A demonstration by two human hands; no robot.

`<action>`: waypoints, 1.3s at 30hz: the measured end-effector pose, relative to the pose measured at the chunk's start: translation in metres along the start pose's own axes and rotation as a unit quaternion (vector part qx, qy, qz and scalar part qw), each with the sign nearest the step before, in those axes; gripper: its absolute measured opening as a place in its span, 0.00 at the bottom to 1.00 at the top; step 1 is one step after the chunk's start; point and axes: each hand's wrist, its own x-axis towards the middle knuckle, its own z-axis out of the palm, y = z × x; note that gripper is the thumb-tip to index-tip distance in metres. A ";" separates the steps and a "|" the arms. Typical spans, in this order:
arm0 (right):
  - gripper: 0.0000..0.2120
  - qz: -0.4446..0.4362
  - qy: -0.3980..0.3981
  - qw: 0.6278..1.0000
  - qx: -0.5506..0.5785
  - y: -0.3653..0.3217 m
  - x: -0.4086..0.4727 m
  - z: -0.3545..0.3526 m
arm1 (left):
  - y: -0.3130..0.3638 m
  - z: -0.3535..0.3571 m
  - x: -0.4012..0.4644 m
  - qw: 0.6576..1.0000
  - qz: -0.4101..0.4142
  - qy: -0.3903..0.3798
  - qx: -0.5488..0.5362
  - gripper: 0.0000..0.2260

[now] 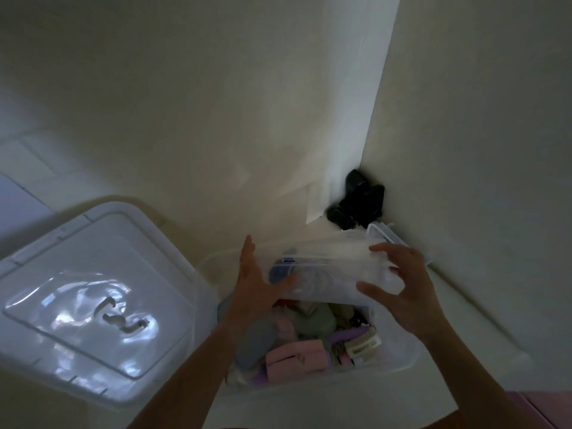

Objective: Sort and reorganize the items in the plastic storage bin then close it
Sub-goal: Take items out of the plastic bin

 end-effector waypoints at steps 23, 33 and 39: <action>0.35 0.185 0.287 0.933 -0.115 0.134 -0.189 -0.174 | 0.164 0.261 -0.023 0.901 0.224 -0.265 0.260 0.36; 0.31 0.296 0.250 0.916 -0.102 0.250 -0.181 -0.151 | 0.117 0.359 0.001 0.849 0.128 -0.331 0.391 0.29; 0.30 0.338 0.251 0.898 -0.127 0.278 -0.158 -0.150 | 0.117 0.395 0.014 0.800 0.211 -0.285 0.484 0.28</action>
